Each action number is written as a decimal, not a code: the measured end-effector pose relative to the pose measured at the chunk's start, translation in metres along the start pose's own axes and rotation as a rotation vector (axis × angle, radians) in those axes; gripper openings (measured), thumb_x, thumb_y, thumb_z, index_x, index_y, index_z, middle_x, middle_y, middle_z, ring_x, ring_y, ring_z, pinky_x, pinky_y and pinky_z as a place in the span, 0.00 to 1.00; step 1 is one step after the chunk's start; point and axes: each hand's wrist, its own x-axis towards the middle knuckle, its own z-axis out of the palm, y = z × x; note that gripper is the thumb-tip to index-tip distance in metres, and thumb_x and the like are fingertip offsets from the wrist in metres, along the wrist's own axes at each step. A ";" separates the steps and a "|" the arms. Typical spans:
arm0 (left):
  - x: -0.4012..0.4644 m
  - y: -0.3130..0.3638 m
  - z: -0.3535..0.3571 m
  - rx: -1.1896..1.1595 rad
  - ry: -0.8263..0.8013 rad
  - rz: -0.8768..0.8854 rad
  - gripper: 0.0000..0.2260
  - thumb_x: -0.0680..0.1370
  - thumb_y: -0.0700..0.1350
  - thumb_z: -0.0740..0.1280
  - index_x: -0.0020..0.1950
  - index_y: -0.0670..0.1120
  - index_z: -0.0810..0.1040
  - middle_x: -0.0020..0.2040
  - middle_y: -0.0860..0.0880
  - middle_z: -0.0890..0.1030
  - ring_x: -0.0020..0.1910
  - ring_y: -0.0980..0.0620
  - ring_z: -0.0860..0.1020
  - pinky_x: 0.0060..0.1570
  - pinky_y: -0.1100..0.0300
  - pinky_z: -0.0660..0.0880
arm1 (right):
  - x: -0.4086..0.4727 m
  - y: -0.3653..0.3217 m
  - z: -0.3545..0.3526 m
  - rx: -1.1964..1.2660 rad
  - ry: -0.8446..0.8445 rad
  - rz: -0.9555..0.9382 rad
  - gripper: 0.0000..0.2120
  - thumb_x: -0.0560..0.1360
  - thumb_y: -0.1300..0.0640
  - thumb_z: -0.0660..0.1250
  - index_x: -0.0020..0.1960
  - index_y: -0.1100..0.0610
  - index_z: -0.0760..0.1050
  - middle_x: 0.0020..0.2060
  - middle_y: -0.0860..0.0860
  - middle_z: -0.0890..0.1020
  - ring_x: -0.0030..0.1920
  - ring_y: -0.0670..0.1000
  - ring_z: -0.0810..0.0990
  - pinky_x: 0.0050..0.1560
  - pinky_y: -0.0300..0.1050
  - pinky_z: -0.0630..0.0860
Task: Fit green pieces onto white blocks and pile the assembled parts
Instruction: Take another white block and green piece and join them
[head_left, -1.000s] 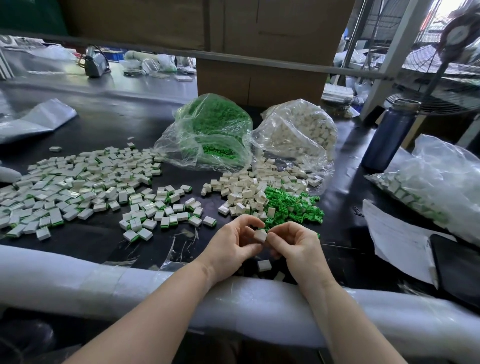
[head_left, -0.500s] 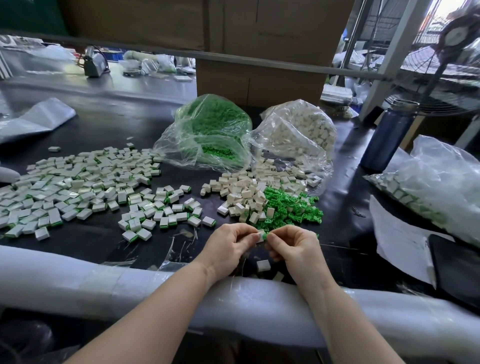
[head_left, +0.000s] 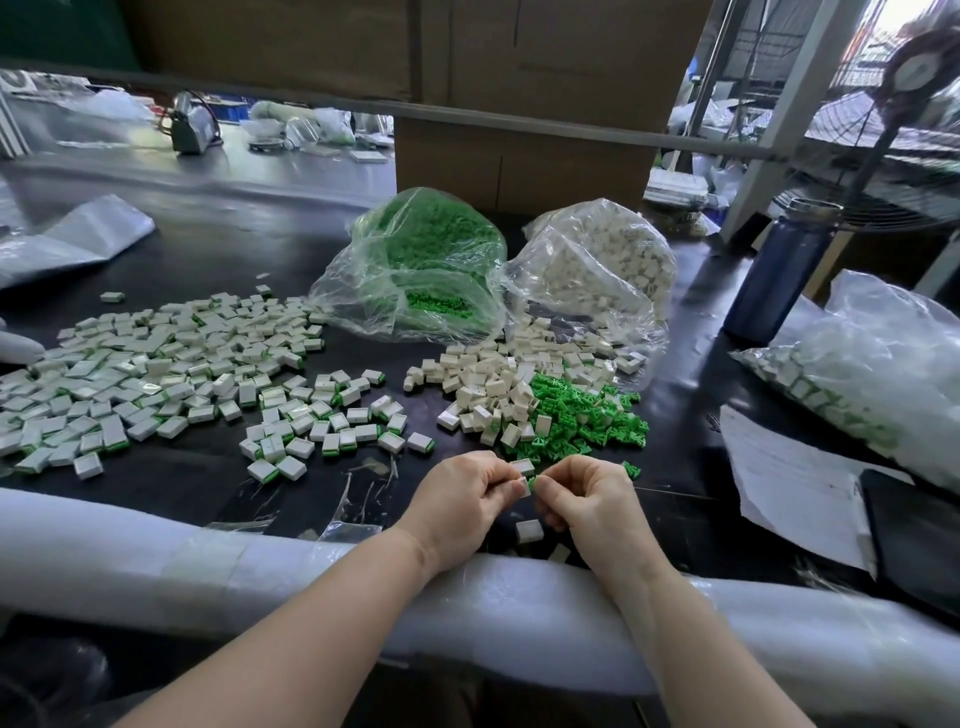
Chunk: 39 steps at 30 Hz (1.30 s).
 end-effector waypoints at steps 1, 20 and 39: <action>0.000 0.000 0.000 0.004 -0.010 0.002 0.06 0.77 0.42 0.67 0.49 0.42 0.82 0.42 0.47 0.79 0.43 0.51 0.76 0.48 0.57 0.73 | 0.000 0.000 0.000 -0.020 -0.014 -0.013 0.10 0.72 0.66 0.68 0.34 0.58 0.77 0.22 0.47 0.76 0.24 0.42 0.72 0.28 0.35 0.70; 0.000 0.003 -0.001 -0.182 -0.007 -0.081 0.04 0.75 0.40 0.66 0.46 0.48 0.80 0.34 0.53 0.78 0.33 0.54 0.74 0.40 0.58 0.73 | -0.001 0.000 -0.001 0.192 -0.009 -0.067 0.06 0.69 0.68 0.72 0.34 0.62 0.78 0.23 0.50 0.77 0.23 0.44 0.72 0.26 0.36 0.70; -0.001 0.009 -0.005 -0.309 -0.102 -0.032 0.08 0.76 0.36 0.66 0.46 0.49 0.78 0.53 0.49 0.68 0.44 0.57 0.73 0.48 0.71 0.72 | 0.000 -0.003 0.002 0.214 -0.224 0.011 0.12 0.73 0.50 0.65 0.39 0.56 0.82 0.34 0.59 0.80 0.36 0.58 0.78 0.39 0.50 0.74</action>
